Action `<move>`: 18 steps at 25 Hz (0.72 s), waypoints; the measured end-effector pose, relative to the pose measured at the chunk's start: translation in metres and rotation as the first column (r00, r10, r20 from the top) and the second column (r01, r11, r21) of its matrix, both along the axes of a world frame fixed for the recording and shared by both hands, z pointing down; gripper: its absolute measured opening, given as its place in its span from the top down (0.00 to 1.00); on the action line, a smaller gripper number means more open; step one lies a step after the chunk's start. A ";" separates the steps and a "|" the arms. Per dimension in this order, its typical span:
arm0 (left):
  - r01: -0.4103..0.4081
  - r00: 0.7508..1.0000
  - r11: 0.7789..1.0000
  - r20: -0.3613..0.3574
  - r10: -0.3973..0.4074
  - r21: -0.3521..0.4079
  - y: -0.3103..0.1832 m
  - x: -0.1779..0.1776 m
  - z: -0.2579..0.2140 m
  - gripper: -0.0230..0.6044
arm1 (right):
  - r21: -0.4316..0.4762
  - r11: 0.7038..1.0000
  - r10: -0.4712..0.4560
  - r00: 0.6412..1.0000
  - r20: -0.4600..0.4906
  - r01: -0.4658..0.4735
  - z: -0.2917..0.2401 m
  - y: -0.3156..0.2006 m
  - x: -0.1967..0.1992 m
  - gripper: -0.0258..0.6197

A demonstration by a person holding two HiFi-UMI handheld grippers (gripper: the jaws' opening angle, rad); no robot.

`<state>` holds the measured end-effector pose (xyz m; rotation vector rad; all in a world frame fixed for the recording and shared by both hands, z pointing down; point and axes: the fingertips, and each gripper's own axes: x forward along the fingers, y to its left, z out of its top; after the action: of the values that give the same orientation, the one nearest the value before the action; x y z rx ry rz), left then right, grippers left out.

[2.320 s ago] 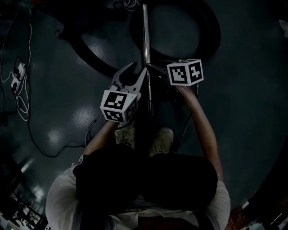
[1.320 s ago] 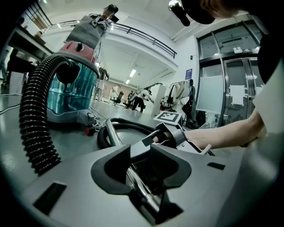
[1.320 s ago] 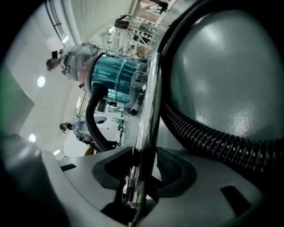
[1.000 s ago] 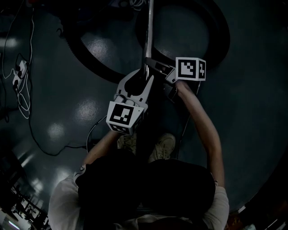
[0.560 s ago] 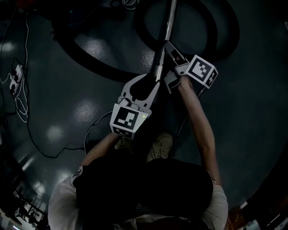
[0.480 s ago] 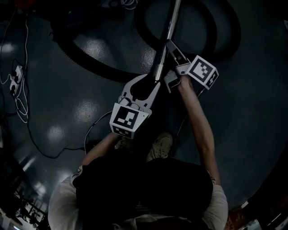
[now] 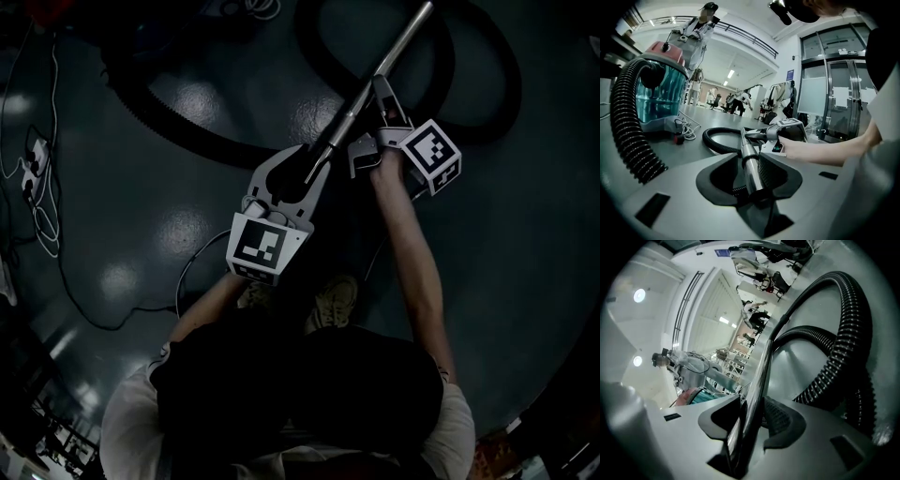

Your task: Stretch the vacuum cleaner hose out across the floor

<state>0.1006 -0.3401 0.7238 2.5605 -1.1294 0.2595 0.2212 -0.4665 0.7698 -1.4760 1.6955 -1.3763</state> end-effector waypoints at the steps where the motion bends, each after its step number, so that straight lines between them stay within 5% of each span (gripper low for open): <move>1: -0.001 1.000 1.000 -0.004 0.001 -0.003 0.001 0.000 0.000 0.77 | -0.003 1.000 0.012 1.000 -0.001 -0.012 0.001 0.000 0.003 0.70; 5: -0.026 0.999 0.991 -0.049 0.019 -0.132 0.013 -0.001 0.004 0.77 | -0.016 0.999 0.037 0.999 -0.005 -0.037 0.000 -0.005 0.013 0.70; 10: -0.027 0.999 1.000 -0.020 0.027 -0.010 0.013 0.007 -0.011 0.77 | -0.025 0.998 0.054 0.998 0.012 -0.054 -0.006 -0.007 0.021 0.70; 14: -0.032 0.998 0.998 -0.054 0.029 -0.061 0.019 0.005 -0.012 0.77 | -0.029 0.997 0.074 0.997 0.014 -0.074 -0.010 -0.011 0.030 0.70; 18: -0.064 0.998 0.993 0.006 0.065 -0.102 0.024 0.005 -0.007 0.77 | -0.031 0.995 0.100 0.995 0.017 -0.100 -0.013 -0.010 0.036 0.70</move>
<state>0.1054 -0.3165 0.7171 2.5114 -1.0111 0.3357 0.2568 -0.4769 0.7567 -1.5387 1.5744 -1.3628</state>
